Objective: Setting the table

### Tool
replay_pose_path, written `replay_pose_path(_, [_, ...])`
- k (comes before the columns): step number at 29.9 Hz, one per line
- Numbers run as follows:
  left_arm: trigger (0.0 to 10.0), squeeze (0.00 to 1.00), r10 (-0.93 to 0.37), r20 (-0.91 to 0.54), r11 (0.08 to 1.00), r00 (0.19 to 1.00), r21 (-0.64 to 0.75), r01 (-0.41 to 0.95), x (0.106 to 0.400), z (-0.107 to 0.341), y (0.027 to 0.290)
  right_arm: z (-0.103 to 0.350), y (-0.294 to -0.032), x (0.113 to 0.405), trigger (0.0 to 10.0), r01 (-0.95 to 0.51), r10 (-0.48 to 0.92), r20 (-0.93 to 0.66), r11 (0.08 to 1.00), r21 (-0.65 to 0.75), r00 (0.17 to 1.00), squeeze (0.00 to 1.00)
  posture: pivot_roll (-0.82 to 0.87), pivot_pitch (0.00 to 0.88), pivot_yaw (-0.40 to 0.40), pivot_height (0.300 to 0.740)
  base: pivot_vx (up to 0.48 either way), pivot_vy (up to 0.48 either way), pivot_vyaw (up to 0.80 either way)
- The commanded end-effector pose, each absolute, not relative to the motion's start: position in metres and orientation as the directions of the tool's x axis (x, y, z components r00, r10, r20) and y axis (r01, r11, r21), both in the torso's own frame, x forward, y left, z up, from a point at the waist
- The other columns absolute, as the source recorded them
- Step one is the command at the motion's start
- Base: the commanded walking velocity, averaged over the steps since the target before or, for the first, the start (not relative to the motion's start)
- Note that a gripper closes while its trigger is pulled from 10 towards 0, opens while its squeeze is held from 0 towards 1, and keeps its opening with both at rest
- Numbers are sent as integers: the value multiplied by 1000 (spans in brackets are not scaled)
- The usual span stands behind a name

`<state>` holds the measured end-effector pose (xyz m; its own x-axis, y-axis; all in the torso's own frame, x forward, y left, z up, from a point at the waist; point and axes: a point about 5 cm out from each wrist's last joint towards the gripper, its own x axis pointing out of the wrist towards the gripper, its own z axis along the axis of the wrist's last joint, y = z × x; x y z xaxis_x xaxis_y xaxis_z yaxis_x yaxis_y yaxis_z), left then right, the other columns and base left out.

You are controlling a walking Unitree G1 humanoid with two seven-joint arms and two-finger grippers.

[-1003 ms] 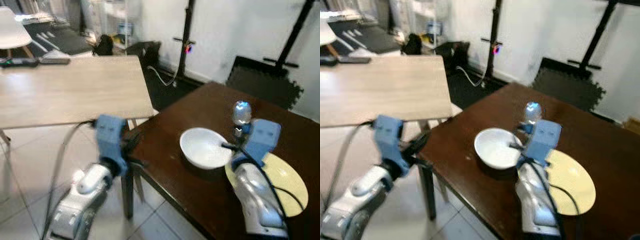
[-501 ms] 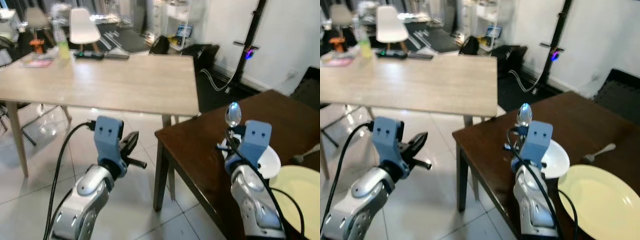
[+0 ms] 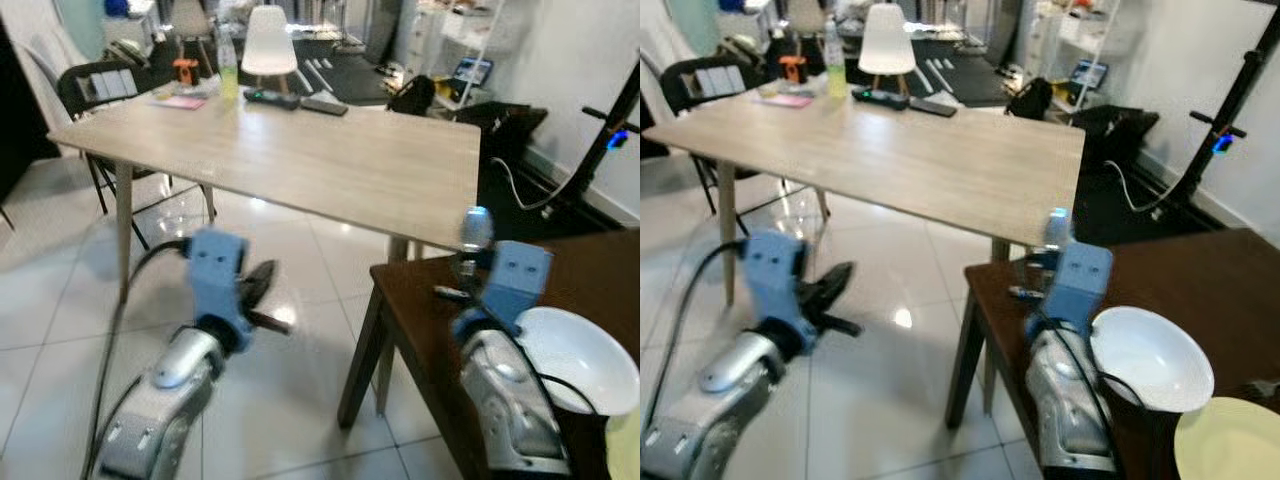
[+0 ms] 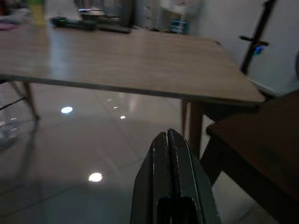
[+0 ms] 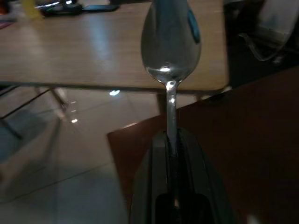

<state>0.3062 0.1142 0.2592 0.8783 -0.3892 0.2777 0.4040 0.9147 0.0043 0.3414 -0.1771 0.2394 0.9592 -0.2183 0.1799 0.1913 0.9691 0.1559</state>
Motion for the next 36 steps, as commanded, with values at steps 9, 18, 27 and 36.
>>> replay_pose_path(9, [10000,0,-402,258,910,878,8,414,305,254,111,231,-181,340,10000,208,-233,151,965,162,961,0,70,158,-8,740,0,0,800])
replay_pose_path(18, [10000,0,-332,268,940,904,10,342,310,257,125,256,-171,335,10000,158,-194,309,978,137,931,0,70,158,-7,740,0,0,533])
replay_pose_path(27, [10000,0,-321,281,947,904,89,309,310,265,125,269,-165,334,10000,118,-165,372,982,146,913,0,70,155,-6,740,0,0,0])
replay_pose_path(36, [10000,0,-311,301,950,901,82,301,313,268,125,269,-166,334,10000,118,-164,379,983,143,911,0,67,153,-4,740,0,0,0])
